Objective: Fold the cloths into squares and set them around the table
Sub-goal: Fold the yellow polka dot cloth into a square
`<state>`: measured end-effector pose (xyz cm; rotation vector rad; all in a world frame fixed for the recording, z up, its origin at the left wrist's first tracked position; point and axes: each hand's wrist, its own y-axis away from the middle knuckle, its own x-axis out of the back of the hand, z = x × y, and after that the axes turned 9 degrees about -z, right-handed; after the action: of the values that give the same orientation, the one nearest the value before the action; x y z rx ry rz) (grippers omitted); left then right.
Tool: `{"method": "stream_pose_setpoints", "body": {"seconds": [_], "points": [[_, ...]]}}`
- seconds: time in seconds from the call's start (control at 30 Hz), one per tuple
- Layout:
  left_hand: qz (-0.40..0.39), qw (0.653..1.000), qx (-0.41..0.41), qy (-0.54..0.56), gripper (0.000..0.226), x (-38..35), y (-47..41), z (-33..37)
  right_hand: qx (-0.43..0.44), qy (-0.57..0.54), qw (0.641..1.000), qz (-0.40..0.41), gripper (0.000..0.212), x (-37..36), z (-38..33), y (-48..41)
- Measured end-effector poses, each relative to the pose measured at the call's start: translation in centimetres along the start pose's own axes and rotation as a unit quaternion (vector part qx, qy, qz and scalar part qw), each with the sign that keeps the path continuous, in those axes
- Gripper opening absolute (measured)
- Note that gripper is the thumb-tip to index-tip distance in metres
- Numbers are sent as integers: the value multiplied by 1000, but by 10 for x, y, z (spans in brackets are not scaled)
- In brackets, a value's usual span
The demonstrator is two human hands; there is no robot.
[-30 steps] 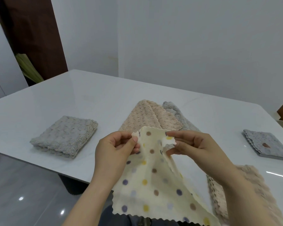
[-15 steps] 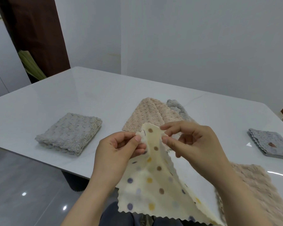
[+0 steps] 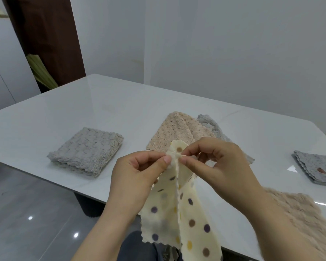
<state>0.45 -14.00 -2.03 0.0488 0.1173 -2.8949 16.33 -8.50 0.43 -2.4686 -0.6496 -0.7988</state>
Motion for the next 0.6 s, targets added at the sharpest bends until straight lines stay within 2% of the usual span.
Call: {"method": "stream_pose_setpoints", "body": {"seconds": [0.6], "points": [[-21,999,-34,-37,9,-5,3,0,-4,1,1000,-6,8,-1,-3,-1]]}}
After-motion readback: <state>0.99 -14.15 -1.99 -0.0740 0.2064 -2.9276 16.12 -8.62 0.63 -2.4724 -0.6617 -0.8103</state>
